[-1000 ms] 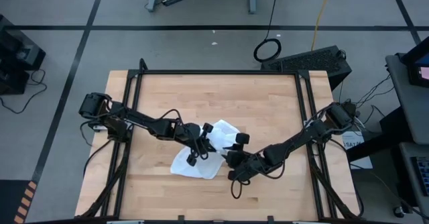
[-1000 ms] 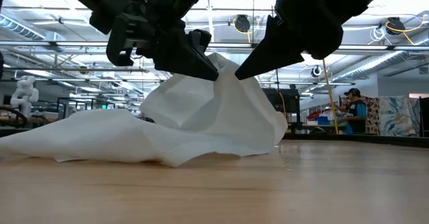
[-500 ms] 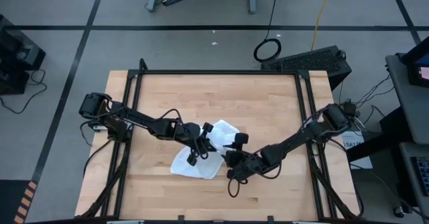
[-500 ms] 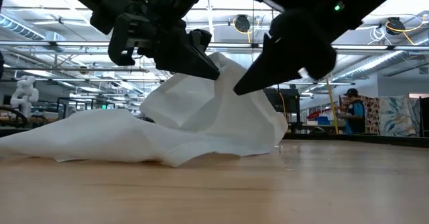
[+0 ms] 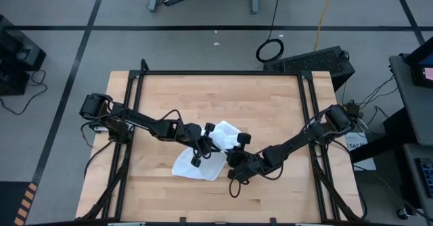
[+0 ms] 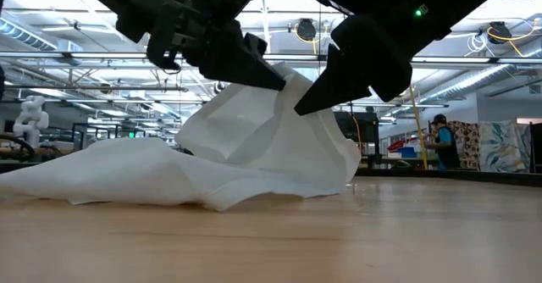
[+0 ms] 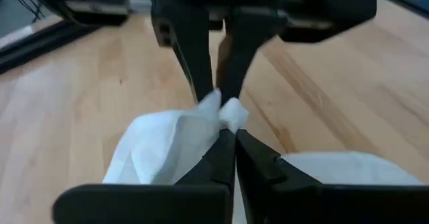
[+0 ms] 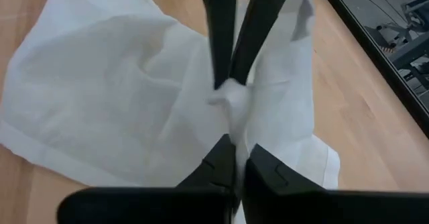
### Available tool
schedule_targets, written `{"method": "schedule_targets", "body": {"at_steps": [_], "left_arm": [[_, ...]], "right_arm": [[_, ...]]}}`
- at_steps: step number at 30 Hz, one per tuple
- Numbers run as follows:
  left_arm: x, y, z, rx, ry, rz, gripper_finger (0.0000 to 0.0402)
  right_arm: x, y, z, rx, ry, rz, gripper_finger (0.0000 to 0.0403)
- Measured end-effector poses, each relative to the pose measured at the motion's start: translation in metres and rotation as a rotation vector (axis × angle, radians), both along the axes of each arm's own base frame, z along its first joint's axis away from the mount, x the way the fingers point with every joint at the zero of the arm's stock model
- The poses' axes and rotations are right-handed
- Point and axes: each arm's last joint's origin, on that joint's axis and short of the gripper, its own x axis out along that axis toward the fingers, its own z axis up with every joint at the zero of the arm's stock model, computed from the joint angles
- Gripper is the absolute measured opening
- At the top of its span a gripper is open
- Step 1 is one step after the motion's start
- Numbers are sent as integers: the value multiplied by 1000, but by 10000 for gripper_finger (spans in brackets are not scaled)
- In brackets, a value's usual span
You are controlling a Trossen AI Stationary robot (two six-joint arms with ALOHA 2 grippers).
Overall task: Roll towel
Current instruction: Roll the white towel
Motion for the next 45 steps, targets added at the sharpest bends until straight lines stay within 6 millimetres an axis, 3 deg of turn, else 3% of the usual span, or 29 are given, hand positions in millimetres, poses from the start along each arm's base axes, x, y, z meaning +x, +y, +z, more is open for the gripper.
{"method": "schedule_targets", "body": {"at_steps": [7, 12, 21, 29, 37, 45], "left_arm": [[-14, -8, 10, -45, 81, 41, 116], [-18, -21, 27, 21, -35, 2, 161], [-12, -45, 11, 469, -141, -98, 122], [-13, -49, 7, 581, -125, -72, 98], [-17, -55, 8, 505, -106, 31, 110], [-29, -69, 17, 259, -70, 85, 222]], "right_arm": [[-4, 7, -1, -13, 21, 25, 2], [-4, 7, -1, -26, 28, 35, 1], [-4, 5, -1, -41, 38, 43, 1], [-3, 4, -1, -40, 41, 44, 0], [-3, 5, -2, -5, 58, 79, 0], [-3, 5, -2, 13, 48, 66, 0]]}}
